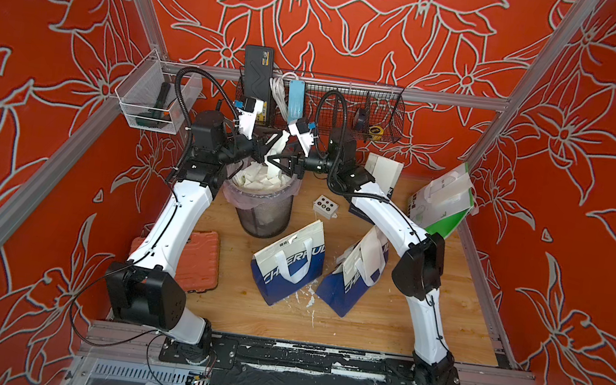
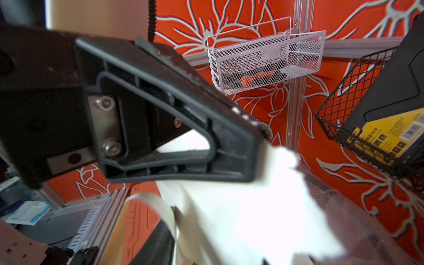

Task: Shred takeout receipts and throw away
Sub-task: Shred the takeout receipt.

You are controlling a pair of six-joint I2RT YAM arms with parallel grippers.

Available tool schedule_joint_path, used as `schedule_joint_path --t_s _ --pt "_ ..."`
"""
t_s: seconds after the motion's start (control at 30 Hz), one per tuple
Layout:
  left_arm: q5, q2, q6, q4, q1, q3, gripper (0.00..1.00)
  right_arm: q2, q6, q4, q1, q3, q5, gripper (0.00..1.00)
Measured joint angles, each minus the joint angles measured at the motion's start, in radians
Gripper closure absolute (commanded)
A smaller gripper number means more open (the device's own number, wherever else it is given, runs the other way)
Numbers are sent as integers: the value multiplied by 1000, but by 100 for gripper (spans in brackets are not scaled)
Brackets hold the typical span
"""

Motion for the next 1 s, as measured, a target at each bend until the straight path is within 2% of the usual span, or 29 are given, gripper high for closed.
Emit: schedule_joint_path --t_s 0.23,0.37,0.5,0.73,0.87,1.0 --pt "1 -2 1 14 0 -27 100 1 58 69 0 14 -11 100" --pt "-13 -5 24 -1 0 -27 100 0 26 43 0 14 -4 100" --pt "-31 -12 53 -35 3 -29 100 0 -83 -47 0 29 32 100" --pt "33 -45 106 -94 45 -40 62 -13 -345 -274 0 78 96 100" --pt "108 -29 189 -207 51 27 50 -30 -468 -376 0 82 104 100" --pt "190 14 286 -315 51 135 48 -37 -543 -446 0 105 98 100"
